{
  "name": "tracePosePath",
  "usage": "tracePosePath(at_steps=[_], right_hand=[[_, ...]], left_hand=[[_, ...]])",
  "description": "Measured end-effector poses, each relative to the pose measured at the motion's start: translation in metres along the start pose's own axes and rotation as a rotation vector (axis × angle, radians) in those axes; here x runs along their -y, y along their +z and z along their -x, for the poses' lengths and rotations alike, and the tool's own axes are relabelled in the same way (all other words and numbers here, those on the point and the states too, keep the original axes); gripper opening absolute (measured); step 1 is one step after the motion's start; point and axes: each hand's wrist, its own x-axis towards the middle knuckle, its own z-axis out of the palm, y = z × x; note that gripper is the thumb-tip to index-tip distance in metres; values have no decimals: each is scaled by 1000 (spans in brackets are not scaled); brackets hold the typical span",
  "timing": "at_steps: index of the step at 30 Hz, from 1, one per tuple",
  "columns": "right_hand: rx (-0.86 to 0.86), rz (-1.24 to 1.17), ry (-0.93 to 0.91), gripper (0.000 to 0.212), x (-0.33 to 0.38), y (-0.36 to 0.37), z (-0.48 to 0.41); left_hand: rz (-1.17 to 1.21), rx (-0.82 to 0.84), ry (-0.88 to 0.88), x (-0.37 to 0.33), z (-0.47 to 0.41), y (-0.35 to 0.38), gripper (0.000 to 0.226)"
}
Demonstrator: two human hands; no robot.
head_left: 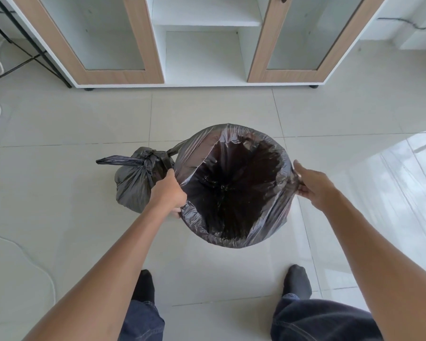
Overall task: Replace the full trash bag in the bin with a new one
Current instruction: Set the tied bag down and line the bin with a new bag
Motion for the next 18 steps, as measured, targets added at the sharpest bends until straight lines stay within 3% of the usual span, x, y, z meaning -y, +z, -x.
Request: tracePosePath(at_steps=[8,12,18], right_hand=[[228,-35,61,33,-16,-15,33],[190,-118,95,9,-21,-7,39],[72,-217,61,25,-15,0,40]], left_hand=[[108,7,-11,-4,6,-5,66],[159,22,-33,-5,8,-4,62],[236,47,-79,-7,5,-3,67]])
